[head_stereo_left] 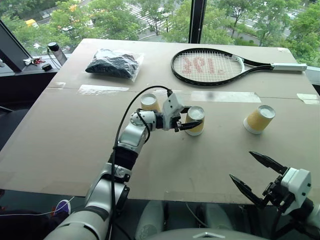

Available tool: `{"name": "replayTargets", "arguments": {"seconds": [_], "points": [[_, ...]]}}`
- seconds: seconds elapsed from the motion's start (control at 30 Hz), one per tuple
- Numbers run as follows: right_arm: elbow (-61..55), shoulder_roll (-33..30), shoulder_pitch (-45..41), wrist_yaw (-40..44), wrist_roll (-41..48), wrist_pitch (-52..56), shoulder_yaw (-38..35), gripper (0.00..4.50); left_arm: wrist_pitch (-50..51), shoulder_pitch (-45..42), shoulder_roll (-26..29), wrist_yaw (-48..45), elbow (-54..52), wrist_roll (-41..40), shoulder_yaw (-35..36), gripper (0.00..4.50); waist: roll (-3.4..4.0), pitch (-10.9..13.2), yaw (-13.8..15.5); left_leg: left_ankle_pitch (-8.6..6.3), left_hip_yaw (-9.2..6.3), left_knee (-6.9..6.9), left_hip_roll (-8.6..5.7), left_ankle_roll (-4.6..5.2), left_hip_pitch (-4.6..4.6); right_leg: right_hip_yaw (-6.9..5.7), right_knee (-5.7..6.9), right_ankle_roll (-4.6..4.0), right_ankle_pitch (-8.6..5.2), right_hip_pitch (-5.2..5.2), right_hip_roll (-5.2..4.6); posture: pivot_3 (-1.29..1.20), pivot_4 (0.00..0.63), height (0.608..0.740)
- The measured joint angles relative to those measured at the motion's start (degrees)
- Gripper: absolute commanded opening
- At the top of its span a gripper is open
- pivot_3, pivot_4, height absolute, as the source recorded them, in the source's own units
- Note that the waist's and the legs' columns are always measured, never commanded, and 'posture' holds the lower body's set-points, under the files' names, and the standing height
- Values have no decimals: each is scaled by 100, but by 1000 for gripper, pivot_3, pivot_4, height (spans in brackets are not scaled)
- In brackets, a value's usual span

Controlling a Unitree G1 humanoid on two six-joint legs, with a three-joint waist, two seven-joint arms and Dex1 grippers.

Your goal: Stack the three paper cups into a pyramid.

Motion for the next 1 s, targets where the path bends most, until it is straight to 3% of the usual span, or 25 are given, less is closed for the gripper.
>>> {"name": "replayTargets", "arguments": {"seconds": [0.33,0.63,0.67,0.73,0.87,1.0], "points": [[10,6,17,-19,13,-18,-12,4500,52,-175,-431,72,43,112,-155,3010,0,0,7,0,0,0,-2,0,-1,0,-1,0,0,0,-1,0,150,740],[-22,85,255,-64,22,-59,-50,4500,-279,-369,-778,49,703,306,-269,3010,0,1,1,-1,0,0,-2,1,-1,0,-1,0,0,0,0,0,150,740],[-22,93,257,-71,18,-67,-50,4500,-315,-399,-806,38,799,329,-280,3616,0,1,1,-1,0,0,-2,1,-1,0,-1,0,0,0,0,0,150,740],[-22,94,258,-89,4,-72,-50,4500,-326,-436,-850,4,911,339,-280,4415,-1,1,2,-1,0,0,-2,1,-2,-1,-2,0,0,0,0,0,150,740],[-23,94,257,-117,-21,-74,-50,4500,-282,-424,-806,-28,845,288,-212,4464,-1,1,-1,-1,0,0,-2,1,-2,0,-2,0,0,0,0,0,150,740],[-25,87,218,-115,-28,-81,-37,4500,34,-180,-391,-286,-17,-18,-84,4464,2,1,-17,0,0,-1,2,0,1,4,0,0,0,-1,0,0,150,740]]}}
